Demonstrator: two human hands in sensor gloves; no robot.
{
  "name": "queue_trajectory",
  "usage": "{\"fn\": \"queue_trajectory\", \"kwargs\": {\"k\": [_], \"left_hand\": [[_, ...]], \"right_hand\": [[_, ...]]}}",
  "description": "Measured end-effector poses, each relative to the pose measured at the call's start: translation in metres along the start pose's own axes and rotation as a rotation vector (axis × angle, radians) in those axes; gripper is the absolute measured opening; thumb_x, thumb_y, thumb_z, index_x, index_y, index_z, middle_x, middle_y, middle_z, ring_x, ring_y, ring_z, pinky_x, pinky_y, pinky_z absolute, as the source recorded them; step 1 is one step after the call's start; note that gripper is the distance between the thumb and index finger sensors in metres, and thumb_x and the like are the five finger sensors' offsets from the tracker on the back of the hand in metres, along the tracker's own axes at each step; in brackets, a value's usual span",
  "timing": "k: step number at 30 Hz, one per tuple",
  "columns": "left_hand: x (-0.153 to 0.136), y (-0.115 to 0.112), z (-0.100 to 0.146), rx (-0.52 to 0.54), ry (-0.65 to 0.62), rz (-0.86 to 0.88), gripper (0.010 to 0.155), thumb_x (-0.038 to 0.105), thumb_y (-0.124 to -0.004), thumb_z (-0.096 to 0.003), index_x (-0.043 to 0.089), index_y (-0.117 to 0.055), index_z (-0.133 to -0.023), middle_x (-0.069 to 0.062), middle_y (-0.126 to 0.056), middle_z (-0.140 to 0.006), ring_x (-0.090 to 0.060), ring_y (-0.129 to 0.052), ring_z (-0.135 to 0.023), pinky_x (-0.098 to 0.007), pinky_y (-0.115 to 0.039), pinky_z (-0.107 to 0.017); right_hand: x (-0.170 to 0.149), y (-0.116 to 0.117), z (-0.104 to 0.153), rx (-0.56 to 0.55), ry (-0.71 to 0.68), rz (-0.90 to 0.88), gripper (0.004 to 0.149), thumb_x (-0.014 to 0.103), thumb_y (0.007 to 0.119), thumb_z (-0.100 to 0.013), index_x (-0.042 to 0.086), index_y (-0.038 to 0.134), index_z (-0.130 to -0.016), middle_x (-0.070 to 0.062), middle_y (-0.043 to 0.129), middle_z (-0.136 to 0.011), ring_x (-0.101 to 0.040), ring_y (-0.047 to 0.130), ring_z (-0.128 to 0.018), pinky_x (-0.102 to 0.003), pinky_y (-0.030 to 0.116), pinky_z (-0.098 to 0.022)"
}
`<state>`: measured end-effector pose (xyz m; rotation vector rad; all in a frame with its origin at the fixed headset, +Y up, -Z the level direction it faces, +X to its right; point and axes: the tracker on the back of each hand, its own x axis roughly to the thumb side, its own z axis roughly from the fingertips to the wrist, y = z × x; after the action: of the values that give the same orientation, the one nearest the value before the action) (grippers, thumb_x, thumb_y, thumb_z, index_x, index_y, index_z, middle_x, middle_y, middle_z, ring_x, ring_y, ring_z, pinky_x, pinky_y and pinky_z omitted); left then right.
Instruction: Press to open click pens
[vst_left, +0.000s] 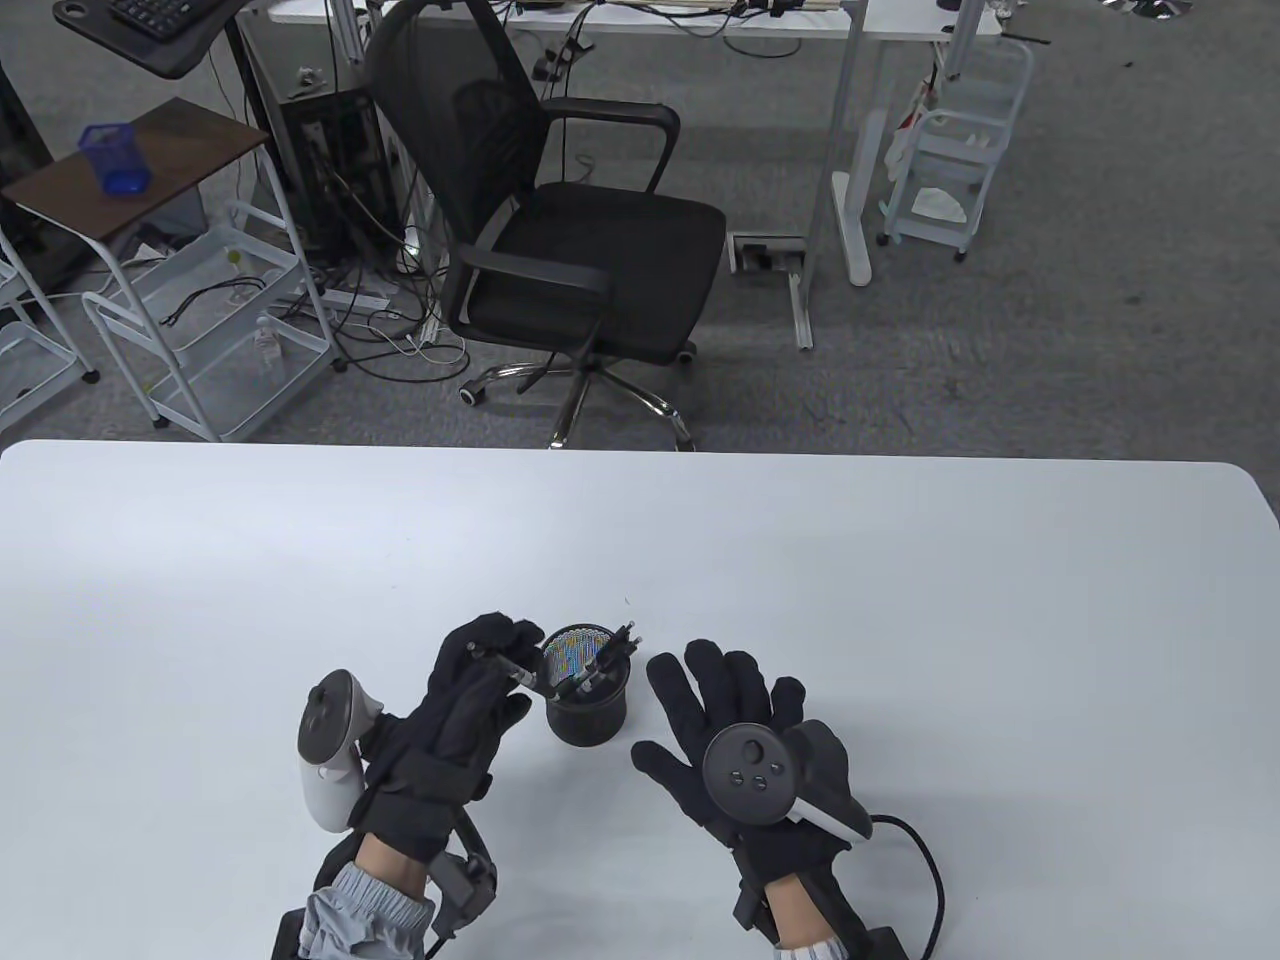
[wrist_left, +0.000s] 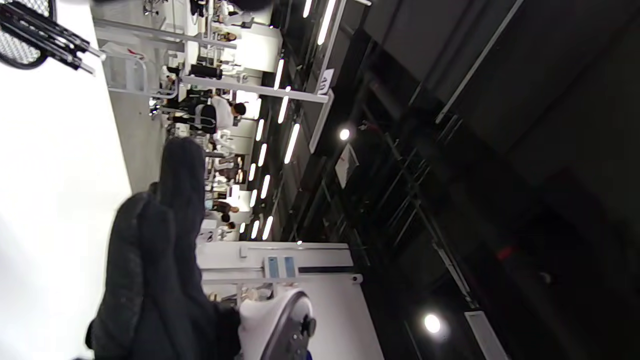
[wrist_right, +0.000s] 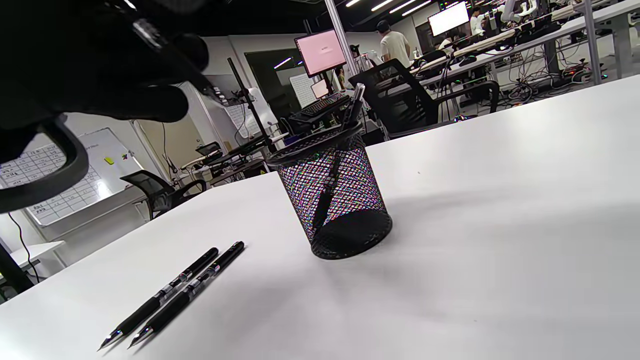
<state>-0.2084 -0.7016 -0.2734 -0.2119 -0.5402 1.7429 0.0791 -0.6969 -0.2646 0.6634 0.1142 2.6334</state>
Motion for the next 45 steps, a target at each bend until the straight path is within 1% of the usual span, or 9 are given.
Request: {"fn": "queue_trajectory", "kwargs": {"k": [3, 7, 10, 13, 14, 16, 22, 34, 45], "left_hand": [[-0.007, 0.000, 0.008, -0.011, -0.020, 0.050, 0.046, 0.036, -0.040, -0.0760, 0.038, -0.025, -0.119, -0.013, -0.048, -0.113, -0.049, -0.044, -0.110, -0.078, -0.029, -0.074], [-0.021, 0.002, 0.013, -0.014, 0.010, 0.085, 0.049, 0.037, -0.037, -0.0759, 0.038, -0.015, -0.120, -0.011, -0.046, -0.110, -0.042, -0.047, -0.103, -0.074, -0.030, -0.077], [-0.024, 0.002, 0.013, -0.004, 0.025, 0.100, 0.057, 0.043, -0.035, -0.0755, 0.021, -0.006, -0.119, -0.007, -0.049, -0.105, -0.033, -0.053, -0.096, -0.065, -0.040, -0.081], [-0.025, 0.000, 0.017, 0.067, 0.071, 0.071, 0.063, 0.058, -0.032, -0.0741, 0.015, -0.024, -0.119, -0.004, -0.061, -0.096, -0.028, -0.068, -0.085, -0.058, -0.059, -0.076], [-0.024, 0.000, 0.018, 0.105, 0.089, 0.049, 0.066, 0.063, -0.031, -0.0729, 0.015, -0.033, -0.118, -0.006, -0.066, -0.092, -0.026, -0.072, -0.080, -0.055, -0.065, -0.072], [-0.025, 0.000, 0.021, 0.125, 0.113, 0.043, 0.071, 0.068, -0.028, -0.0709, 0.014, -0.045, -0.113, 0.000, -0.073, -0.084, -0.022, -0.078, -0.071, -0.049, -0.074, -0.065], [-0.030, 0.001, 0.021, 0.129, 0.139, 0.111, 0.073, 0.071, -0.028, -0.0703, 0.017, -0.070, -0.094, 0.009, -0.084, -0.060, -0.011, -0.086, -0.050, -0.038, -0.084, -0.050], [-0.031, 0.002, 0.022, 0.113, 0.127, 0.159, 0.067, 0.064, -0.029, -0.0699, 0.017, -0.073, -0.089, 0.011, -0.083, -0.053, -0.008, -0.086, -0.043, -0.035, -0.085, -0.045], [-0.031, 0.001, 0.021, 0.111, 0.128, 0.152, 0.069, 0.067, -0.029, -0.0699, 0.018, -0.072, -0.090, 0.012, -0.083, -0.054, -0.007, -0.086, -0.044, -0.034, -0.085, -0.046]], "right_hand": [[-0.001, 0.001, 0.000, 0.004, 0.006, 0.002, 0.073, 0.051, 0.052, -0.067, 0.015, 0.022, -0.124, -0.030, 0.009, -0.125, -0.065, 0.014, -0.106, -0.084, 0.005, -0.061], [-0.002, 0.003, -0.001, 0.015, 0.018, 0.009, 0.073, 0.051, 0.052, -0.067, 0.015, 0.021, -0.123, -0.030, 0.009, -0.125, -0.065, 0.013, -0.106, -0.084, 0.005, -0.061], [-0.002, 0.004, -0.001, 0.022, 0.023, 0.015, 0.073, 0.051, 0.052, -0.067, 0.015, 0.022, -0.123, -0.030, 0.009, -0.125, -0.065, 0.013, -0.106, -0.084, 0.004, -0.061], [0.000, 0.004, -0.002, 0.024, 0.025, 0.027, 0.073, 0.051, 0.052, -0.067, 0.015, 0.022, -0.124, -0.030, 0.009, -0.125, -0.065, 0.013, -0.106, -0.084, 0.004, -0.061], [0.000, 0.004, -0.002, 0.024, 0.023, 0.028, 0.073, 0.050, 0.052, -0.067, 0.015, 0.022, -0.123, -0.030, 0.009, -0.125, -0.065, 0.013, -0.106, -0.084, 0.004, -0.061], [0.001, 0.004, -0.002, 0.022, 0.020, 0.030, 0.073, 0.050, 0.052, -0.067, 0.015, 0.022, -0.123, -0.030, 0.009, -0.125, -0.064, 0.013, -0.106, -0.084, 0.004, -0.061], [0.003, 0.004, -0.002, 0.016, 0.014, 0.032, 0.073, 0.050, 0.052, -0.067, 0.015, 0.022, -0.123, -0.030, 0.009, -0.125, -0.065, 0.013, -0.106, -0.084, 0.004, -0.061], [0.004, 0.003, -0.001, 0.007, 0.006, 0.030, 0.073, 0.050, 0.052, -0.067, 0.015, 0.022, -0.123, -0.030, 0.009, -0.125, -0.064, 0.013, -0.106, -0.084, 0.004, -0.061], [0.004, 0.002, -0.001, 0.004, 0.007, 0.028, 0.073, 0.050, 0.052, -0.068, 0.015, 0.022, -0.123, -0.030, 0.009, -0.125, -0.065, 0.013, -0.106, -0.084, 0.004, -0.061]]}}
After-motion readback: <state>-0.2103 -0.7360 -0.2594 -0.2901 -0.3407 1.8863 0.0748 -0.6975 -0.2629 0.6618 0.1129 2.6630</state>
